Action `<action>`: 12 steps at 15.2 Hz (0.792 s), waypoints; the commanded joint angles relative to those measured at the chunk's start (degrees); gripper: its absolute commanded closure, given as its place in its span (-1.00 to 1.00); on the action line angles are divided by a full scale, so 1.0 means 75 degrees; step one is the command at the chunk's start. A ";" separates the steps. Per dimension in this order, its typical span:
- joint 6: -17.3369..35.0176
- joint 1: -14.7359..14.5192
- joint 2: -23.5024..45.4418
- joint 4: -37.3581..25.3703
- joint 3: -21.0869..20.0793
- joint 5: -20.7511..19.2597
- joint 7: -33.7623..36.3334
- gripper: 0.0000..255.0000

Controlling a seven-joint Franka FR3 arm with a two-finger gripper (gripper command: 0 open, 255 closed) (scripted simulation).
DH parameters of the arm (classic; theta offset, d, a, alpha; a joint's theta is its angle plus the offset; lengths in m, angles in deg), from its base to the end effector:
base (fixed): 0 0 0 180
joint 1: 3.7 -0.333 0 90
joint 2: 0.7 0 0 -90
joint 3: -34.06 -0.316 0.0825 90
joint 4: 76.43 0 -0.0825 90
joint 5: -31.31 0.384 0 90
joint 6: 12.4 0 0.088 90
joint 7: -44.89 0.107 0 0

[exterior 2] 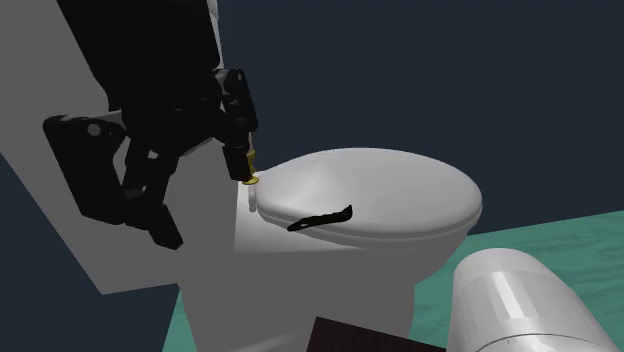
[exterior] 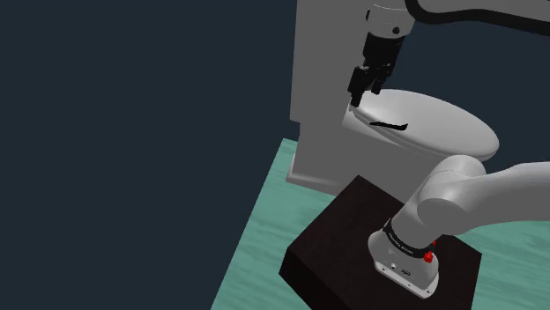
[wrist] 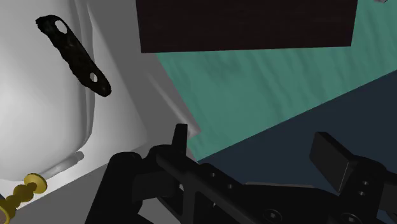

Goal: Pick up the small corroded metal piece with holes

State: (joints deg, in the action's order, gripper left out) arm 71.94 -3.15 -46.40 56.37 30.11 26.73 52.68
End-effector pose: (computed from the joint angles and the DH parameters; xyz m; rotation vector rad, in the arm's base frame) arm 0.2935 0.0155 0.6036 3.0041 -0.1571 -0.0569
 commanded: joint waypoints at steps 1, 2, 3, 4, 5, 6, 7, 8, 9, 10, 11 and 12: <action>0.0000 0.0000 0.0000 0.0000 0.0000 0.0000 0.0000 -1.00; 0.0073 -0.0018 -0.0177 0.0223 0.0181 -0.0128 -0.0304 -1.00; 0.0147 -0.0034 -0.0344 0.0435 0.0369 -0.0265 -0.0605 -1.00; 0.0222 -0.0045 -0.0501 0.0636 0.0561 -0.0411 -0.0908 -1.00; 0.0300 -0.0049 -0.0647 0.0825 0.0756 -0.0563 -0.1213 -1.00; 0.0380 -0.0051 -0.0781 0.1002 0.0959 -0.0723 -0.1516 -1.00; 0.0463 -0.0045 -0.0902 0.1167 0.1165 -0.0889 -0.1822 -1.00; 0.0552 -0.0022 -0.1009 0.1320 0.1369 -0.1055 -0.2137 -1.00; 0.0646 0.0002 -0.1101 0.1461 0.1580 -0.1227 -0.2451 -1.00; 0.0754 0.0074 -0.1173 0.1591 0.1769 -0.1381 -0.2794 -1.00; 0.0861 0.0110 -0.1231 0.1707 0.1986 -0.1558 -0.3113 -1.00; 0.0971 0.0134 -0.1275 0.1809 0.2217 -0.1744 -0.3423 -1.00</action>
State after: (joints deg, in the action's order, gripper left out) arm 78.74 -2.56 -54.85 68.56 44.86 15.31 29.59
